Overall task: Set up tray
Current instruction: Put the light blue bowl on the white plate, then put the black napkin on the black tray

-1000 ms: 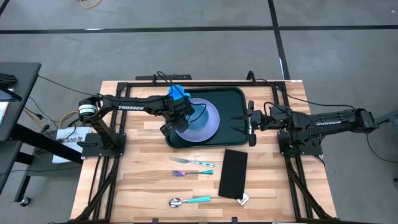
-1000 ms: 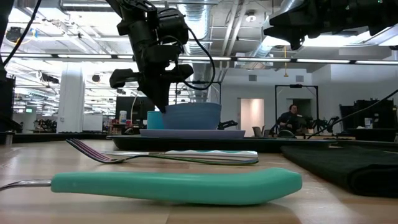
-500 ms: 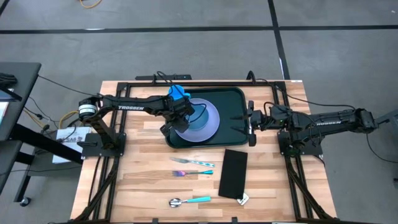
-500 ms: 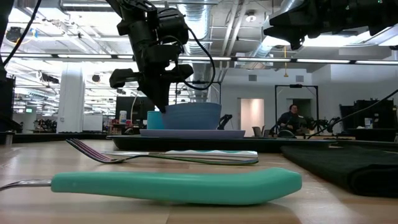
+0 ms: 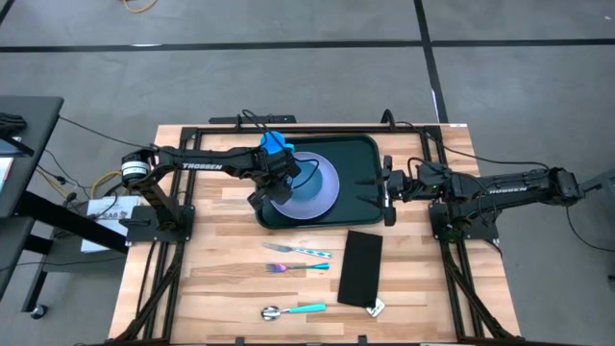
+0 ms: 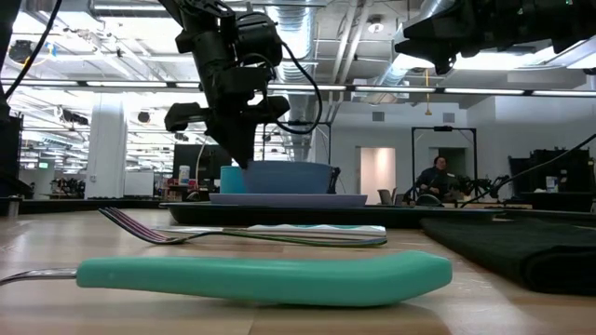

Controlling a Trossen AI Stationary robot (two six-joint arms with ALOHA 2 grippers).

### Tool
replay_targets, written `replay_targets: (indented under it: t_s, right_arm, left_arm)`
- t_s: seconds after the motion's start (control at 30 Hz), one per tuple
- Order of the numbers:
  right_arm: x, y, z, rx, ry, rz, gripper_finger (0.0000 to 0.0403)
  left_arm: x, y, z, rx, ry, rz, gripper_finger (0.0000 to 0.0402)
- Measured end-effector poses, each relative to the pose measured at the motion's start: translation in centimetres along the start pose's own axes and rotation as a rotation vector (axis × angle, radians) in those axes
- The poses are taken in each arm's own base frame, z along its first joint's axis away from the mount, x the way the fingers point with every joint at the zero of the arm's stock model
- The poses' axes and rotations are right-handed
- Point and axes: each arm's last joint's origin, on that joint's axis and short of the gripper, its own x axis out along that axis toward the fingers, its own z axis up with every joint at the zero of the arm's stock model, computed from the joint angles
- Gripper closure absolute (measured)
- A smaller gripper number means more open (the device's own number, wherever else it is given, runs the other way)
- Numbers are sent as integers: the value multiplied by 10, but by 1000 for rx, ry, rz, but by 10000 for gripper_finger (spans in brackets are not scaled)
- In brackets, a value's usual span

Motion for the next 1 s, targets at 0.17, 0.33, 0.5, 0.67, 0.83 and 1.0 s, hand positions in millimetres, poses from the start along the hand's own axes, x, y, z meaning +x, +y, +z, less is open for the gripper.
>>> replay_targets:
  t_s: [0.17,0.33,0.5,0.67,0.83,1.0]
  right_arm:
    - [0,0,0,0,0,0,220]
    - [0,0,0,0,0,0,222]
    - [0,0,0,0,0,0,222]
    - [0,0,0,0,0,0,220]
    - [0,0,0,48,-1,0,223]
    - [0,1,1,94,-4,7,221]
  left_arm:
    - [0,1,0,-3,-3,6,322]
    - [0,1,0,-14,3,10,292]
    - [0,1,0,-31,25,22,274]
    - [-10,7,3,-89,41,29,264]
    - [-42,23,14,-179,40,21,262]
    - [-87,33,26,-315,34,-25,265]
